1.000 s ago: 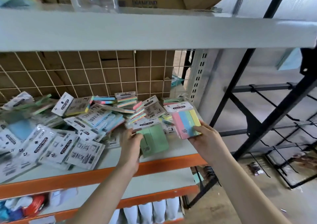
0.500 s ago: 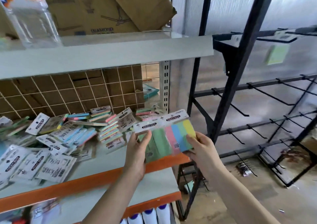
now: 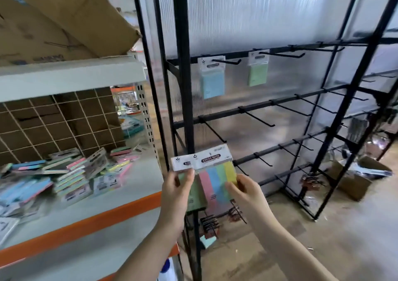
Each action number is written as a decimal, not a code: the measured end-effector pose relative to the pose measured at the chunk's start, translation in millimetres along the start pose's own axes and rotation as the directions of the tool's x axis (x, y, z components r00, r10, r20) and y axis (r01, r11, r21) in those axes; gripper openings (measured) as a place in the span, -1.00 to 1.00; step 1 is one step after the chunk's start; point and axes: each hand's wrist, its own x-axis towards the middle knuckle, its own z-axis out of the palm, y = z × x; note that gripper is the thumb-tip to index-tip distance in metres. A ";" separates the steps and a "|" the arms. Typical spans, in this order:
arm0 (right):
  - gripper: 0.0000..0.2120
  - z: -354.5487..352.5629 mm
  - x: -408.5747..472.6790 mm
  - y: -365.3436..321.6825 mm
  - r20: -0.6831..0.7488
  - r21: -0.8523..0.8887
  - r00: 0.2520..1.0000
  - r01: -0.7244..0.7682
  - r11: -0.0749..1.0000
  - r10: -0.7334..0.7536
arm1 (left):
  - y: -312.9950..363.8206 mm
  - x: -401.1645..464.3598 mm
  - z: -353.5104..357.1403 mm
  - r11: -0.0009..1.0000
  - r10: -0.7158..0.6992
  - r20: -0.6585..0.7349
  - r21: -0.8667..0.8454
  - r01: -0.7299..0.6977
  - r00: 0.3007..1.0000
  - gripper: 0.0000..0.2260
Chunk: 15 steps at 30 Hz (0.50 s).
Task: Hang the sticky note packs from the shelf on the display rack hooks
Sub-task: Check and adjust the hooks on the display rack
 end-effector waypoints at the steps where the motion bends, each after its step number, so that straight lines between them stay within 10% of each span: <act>1: -0.88 -12.0 -1.5 -2.3 -0.004 -0.008 1.000 0.014 1.000 -0.014 | 0.9 -1.9 11.8 1.000 0.013 0.002 0.004 -0.013 1.000 -0.83; 11: -0.97 -96.4 10.3 -25.4 -0.129 -0.016 0.991 0.035 0.999 -0.037 | 21.9 -4.0 102.0 0.982 0.152 0.139 0.088 -0.166 0.979 -0.60; 15: -0.95 -125.2 24.3 -29.9 -0.204 0.059 0.978 0.053 0.997 -0.040 | 28.1 12.4 136.2 0.979 0.146 0.200 0.109 -0.170 0.969 -0.81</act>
